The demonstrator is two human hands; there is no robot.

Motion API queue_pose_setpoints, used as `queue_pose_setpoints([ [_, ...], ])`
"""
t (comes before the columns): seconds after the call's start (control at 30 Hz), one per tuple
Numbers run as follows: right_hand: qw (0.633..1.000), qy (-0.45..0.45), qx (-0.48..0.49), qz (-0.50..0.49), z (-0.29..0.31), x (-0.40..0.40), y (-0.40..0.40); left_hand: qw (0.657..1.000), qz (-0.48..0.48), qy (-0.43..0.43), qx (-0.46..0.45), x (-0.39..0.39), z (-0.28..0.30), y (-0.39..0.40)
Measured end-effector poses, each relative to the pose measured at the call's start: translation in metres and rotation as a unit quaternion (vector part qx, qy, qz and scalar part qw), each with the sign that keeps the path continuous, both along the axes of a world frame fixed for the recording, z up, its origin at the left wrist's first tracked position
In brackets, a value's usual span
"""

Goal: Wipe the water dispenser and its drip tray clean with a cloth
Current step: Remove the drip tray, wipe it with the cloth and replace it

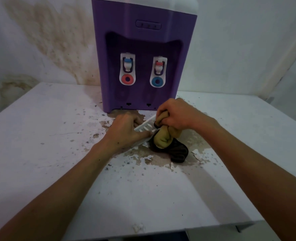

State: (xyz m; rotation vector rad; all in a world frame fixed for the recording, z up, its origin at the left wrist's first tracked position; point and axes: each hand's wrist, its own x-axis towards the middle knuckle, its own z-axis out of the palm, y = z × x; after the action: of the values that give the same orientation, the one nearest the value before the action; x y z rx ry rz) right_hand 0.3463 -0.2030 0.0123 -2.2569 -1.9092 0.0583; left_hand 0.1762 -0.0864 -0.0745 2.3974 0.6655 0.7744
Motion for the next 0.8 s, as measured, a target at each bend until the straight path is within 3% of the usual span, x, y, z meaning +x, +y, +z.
queue_pose_setpoints([
  [0.13,0.995,0.025,0.089,-0.041,0.011,0.013,-0.01,1.0,0.009,0.01,0.008,-0.004,0.003,0.003],
  [0.27,0.993,0.031,0.108,-0.035,-0.002,0.01,-0.007,1.0,0.003,0.014,0.026,-0.004,0.001,0.002],
  [0.5,0.999,-0.003,0.045,-0.015,-0.022,0.001,0.016,0.996,-0.035,0.006,0.076,-0.005,-0.006,0.003],
  [0.8,1.0,0.004,0.028,0.004,-0.025,-0.006,0.037,0.997,-0.055,-0.022,0.056,-0.001,-0.012,0.01],
])
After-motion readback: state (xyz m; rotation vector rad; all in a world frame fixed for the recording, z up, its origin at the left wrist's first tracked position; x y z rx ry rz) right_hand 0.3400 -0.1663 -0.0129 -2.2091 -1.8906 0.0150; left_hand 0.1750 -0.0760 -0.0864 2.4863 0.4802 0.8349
